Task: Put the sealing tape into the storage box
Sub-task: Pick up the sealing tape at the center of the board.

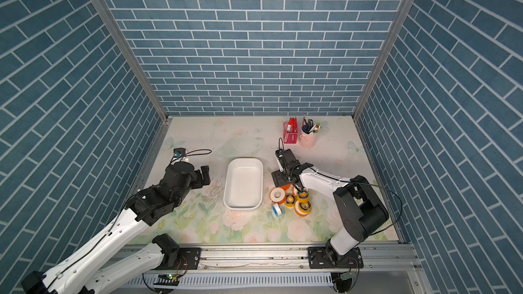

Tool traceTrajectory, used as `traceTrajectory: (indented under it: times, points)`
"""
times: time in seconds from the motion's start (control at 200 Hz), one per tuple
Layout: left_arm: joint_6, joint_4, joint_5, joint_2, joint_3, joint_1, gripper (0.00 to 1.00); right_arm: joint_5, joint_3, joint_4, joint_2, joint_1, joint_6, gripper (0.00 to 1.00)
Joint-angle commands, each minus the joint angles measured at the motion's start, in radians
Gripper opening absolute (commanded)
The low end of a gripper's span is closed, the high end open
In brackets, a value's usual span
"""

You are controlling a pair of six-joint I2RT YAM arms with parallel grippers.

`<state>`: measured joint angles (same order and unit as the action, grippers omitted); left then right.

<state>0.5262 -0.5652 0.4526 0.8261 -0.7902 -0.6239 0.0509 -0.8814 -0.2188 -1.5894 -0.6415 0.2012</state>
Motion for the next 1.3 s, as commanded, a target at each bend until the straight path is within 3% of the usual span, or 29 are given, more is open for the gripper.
traceTrajectory:
  times: [0.0, 0.315, 0.675, 1.07, 1.29]
  points:
    - [-0.005, -0.015, 0.017, 0.003, 0.009, 0.006, 1.00, -0.006, 0.012, -0.023, -0.002, -0.006, -0.009, 0.82]
    - [-0.005, -0.015, 0.014, 0.004, 0.009, 0.006, 1.00, -0.016, 0.053, -0.019, 0.026, -0.010, 0.004, 0.83]
    - [-0.005, -0.016, 0.016, 0.001, 0.009, 0.006, 1.00, -0.010, 0.070, -0.008, 0.058, -0.014, 0.014, 0.75]
    - [-0.004, -0.016, 0.014, -0.004, 0.010, 0.006, 1.00, -0.020, -0.001, -0.058, 0.130, -0.014, 0.014, 0.69]
    - [-0.005, -0.015, 0.012, -0.004, 0.009, 0.006, 1.00, -0.052, -0.102, -0.088, 0.100, -0.055, 0.007, 0.67]
